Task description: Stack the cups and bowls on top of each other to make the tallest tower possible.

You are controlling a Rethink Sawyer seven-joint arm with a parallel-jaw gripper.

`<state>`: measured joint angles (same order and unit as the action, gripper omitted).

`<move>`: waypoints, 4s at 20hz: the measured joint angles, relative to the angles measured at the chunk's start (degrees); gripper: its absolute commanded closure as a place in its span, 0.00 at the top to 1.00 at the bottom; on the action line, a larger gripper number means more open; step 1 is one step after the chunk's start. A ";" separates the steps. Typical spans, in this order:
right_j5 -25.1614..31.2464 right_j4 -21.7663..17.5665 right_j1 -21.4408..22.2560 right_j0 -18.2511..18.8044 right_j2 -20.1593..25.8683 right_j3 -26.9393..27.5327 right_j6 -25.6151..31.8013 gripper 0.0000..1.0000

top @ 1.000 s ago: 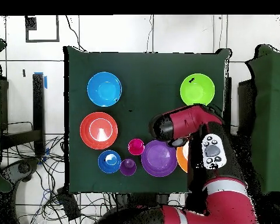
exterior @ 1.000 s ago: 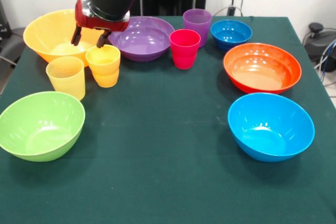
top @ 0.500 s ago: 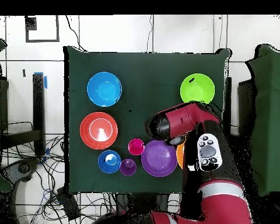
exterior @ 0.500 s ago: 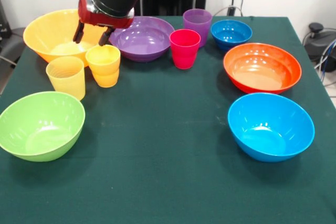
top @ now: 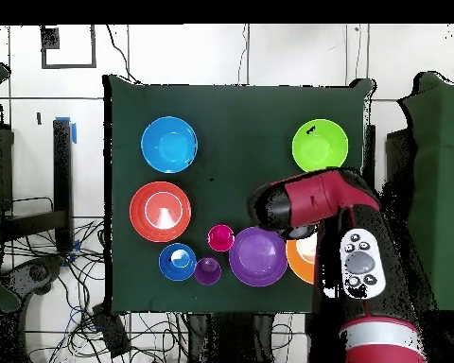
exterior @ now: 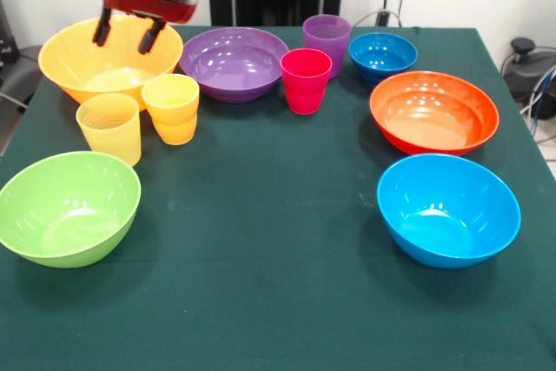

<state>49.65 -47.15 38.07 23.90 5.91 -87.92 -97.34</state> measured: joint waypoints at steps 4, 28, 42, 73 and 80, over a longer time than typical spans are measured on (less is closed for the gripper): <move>0.00 0.00 0.98 1.43 -0.06 -1.30 0.00 1.00; -0.01 0.00 2.54 5.88 0.20 -11.25 0.00 1.00; -0.02 0.01 0.03 5.88 2.02 -11.23 0.00 1.00; -0.02 0.00 -3.29 5.98 6.07 -11.21 0.00 1.00; -1.62 -1.36 -6.03 6.00 6.11 -11.18 0.00 1.00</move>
<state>48.04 -48.51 32.03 29.89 12.03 -99.11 -97.34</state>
